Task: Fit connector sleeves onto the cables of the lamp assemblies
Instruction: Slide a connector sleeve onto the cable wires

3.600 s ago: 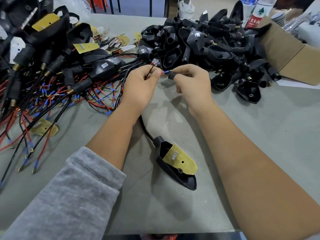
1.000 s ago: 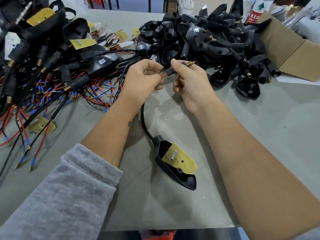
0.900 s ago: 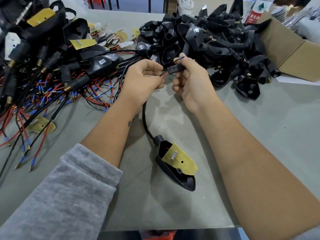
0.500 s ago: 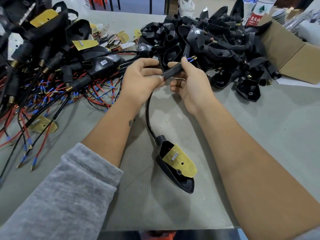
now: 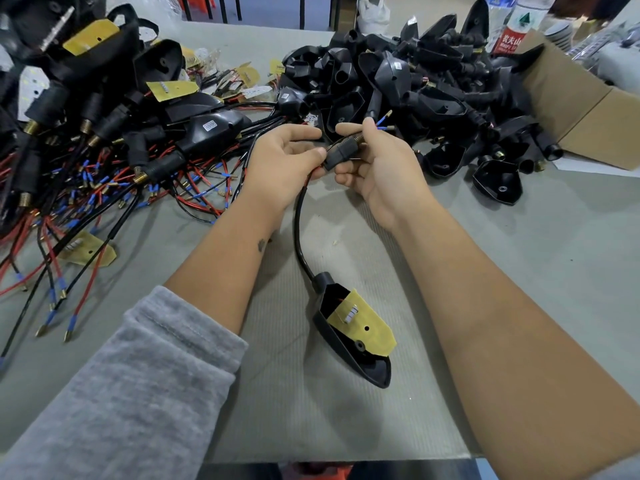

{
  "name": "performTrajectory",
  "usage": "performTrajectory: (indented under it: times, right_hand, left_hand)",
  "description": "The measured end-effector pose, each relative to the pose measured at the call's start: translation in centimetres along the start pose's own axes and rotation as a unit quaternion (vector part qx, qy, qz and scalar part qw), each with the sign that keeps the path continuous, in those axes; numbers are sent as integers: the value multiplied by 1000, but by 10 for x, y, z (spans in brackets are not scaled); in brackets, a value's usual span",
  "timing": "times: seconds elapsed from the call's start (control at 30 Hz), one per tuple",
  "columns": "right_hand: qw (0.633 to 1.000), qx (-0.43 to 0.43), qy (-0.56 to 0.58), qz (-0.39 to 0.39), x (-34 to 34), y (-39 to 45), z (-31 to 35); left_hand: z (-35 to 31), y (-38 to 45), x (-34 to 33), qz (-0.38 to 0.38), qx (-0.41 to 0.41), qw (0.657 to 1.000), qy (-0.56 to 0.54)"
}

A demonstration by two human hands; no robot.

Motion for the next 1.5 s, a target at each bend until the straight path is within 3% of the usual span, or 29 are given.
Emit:
performTrajectory:
  times: [0.17, 0.37, 0.57, 0.83, 1.0, 1.2, 1.4, 1.5]
  right_hand:
    - [1000, 6, -21, -12, 1, 2, -1]
    - [998, 3, -59, -2, -1, 1, -1]
    - [989, 25, -142, -7, -5, -1, -3]
    - [982, 23, -185, 15, -8, -4, -4]
    - [989, 16, -144, 2, -6, -2, -4]
    - [998, 14, -62, -22, -1, 2, -3]
    - [998, 12, -47, -48, 2, 0, -2]
    - [998, 9, -13, -66, 3, -1, -1]
  left_hand:
    - [0, 1, -2, -10, 1, 999, 42]
    - [0, 5, -2, -13, 15, 1000, 16]
    - [-6, -4, -4, 55, -100, 988, 101]
    - [-6, -2, -3, 7, -95, 989, 111]
    - [-3, 3, 4, -46, -65, 993, 85]
    - [-6, 4, 4, -45, -38, 996, 71]
    - [-11, -2, 6, -35, -107, 993, 29]
    - [-12, -2, 8, -41, -97, 994, 26]
Point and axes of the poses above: each hand's wrist, its own y-axis towards the middle knuckle, its own x-axis out of the back of the hand, z = x × y, the point moved 2 cm from there along y, towards the middle knuckle, and after that the axes turned 13 degrees about -x, right-handed, at the moved point
